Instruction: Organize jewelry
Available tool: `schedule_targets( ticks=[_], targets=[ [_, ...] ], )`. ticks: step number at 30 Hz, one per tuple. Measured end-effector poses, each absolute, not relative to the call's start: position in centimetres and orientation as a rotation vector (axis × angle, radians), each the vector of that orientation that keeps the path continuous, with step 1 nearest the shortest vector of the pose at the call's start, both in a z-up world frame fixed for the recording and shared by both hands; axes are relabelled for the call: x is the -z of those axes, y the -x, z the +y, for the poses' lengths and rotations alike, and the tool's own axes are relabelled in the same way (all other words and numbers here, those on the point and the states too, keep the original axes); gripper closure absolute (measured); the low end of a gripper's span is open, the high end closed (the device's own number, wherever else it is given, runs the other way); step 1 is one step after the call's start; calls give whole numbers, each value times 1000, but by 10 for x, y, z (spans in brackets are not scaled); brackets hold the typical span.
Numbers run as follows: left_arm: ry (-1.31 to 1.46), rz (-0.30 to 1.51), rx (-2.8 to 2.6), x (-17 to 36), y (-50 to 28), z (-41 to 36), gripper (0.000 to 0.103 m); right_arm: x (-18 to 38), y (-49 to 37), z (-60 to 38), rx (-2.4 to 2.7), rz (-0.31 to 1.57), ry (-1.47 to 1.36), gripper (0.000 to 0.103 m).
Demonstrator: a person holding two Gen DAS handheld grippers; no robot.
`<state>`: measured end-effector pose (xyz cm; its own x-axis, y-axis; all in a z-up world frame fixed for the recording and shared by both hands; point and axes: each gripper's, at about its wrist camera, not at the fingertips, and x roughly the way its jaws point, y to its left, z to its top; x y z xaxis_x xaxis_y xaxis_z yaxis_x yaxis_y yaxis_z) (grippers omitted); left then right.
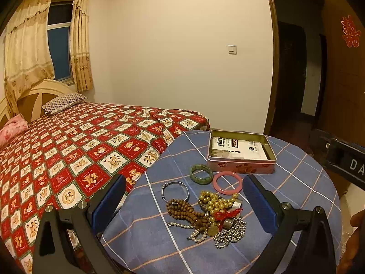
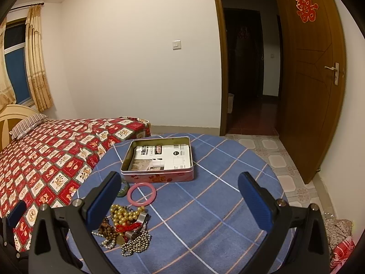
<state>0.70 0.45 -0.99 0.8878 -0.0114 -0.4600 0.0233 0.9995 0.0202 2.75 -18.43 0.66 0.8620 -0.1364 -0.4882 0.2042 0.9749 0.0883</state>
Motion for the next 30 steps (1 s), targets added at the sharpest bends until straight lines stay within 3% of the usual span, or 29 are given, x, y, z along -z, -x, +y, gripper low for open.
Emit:
schedule_targets(
  ticks=[30],
  targets=[
    [-21,473,19,8,-7,3,1,-2,-26,-180,178,508,-136,0]
  ],
)
